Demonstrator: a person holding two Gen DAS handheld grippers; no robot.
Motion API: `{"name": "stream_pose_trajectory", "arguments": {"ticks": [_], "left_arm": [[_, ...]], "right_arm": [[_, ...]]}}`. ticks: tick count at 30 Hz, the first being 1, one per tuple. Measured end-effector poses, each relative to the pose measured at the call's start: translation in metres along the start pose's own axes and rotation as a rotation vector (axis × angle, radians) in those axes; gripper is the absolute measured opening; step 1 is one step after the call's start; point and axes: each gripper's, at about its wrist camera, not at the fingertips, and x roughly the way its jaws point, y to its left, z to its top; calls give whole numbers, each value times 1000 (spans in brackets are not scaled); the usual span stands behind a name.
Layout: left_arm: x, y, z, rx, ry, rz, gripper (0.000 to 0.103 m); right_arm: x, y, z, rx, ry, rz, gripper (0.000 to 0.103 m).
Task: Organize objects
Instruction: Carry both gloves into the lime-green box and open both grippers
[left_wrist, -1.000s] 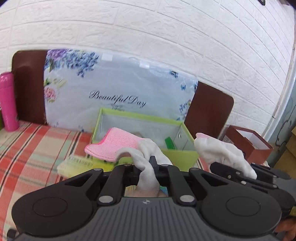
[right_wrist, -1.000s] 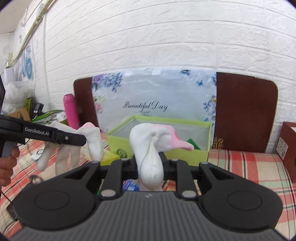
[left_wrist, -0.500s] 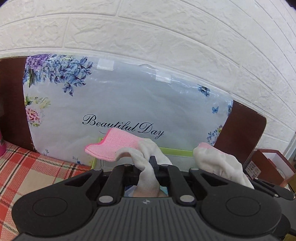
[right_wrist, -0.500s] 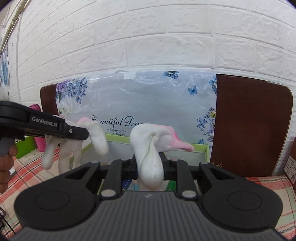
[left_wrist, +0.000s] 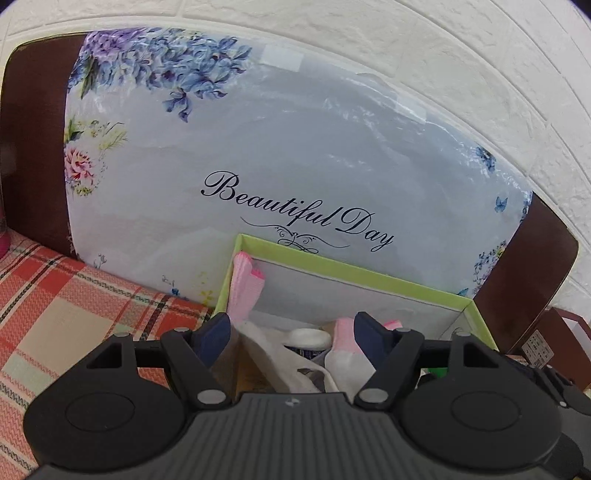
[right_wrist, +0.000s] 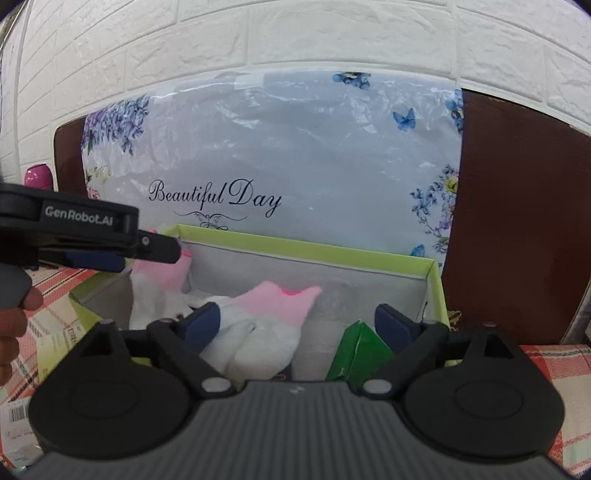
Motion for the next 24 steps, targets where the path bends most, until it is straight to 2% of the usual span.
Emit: {"name": "stream_pose_trajectory", "arguments": {"ticks": [7,11,24], "left_arm": [[-40,-13,-3,55,-33,59,77],[-65,-23,-10,80,-4,131,77],[-148,-35,-46,82,-27,101,77]], "right_arm": [[-37,-4,8,18,-50,-11,103],[-69,-2,12,20,-70,-7,103],[-169,1,5,71,-104,40,103]]}}
